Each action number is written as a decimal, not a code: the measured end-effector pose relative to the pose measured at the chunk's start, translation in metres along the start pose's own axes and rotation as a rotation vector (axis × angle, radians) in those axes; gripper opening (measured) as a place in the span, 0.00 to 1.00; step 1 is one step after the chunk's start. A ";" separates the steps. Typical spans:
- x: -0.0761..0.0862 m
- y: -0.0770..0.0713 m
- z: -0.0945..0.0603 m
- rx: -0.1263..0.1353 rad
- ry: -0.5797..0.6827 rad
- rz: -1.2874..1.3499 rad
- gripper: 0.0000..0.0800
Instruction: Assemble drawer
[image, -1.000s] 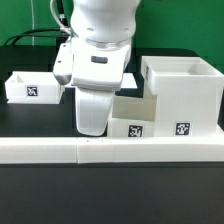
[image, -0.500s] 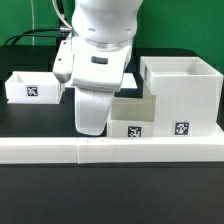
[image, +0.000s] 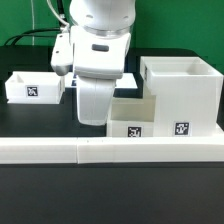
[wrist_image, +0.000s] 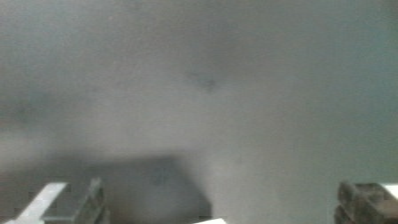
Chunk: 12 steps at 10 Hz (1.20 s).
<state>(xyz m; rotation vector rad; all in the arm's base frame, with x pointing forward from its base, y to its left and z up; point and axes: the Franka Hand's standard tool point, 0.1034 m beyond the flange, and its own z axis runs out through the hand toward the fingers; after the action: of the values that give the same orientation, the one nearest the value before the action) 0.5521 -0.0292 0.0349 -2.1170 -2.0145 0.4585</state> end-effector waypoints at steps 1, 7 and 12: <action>0.000 0.000 0.000 0.001 0.000 0.000 0.81; -0.012 0.016 -0.044 0.032 -0.015 -0.017 0.81; -0.010 0.026 -0.035 0.050 -0.009 -0.029 0.81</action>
Offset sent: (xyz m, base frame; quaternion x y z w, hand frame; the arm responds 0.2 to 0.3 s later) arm 0.0316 -0.0027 0.0297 0.0383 -0.0069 -0.0119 0.9992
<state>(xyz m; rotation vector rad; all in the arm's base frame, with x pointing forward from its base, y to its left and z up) 0.5878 -0.0378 0.0599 -2.0573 -2.0146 0.5083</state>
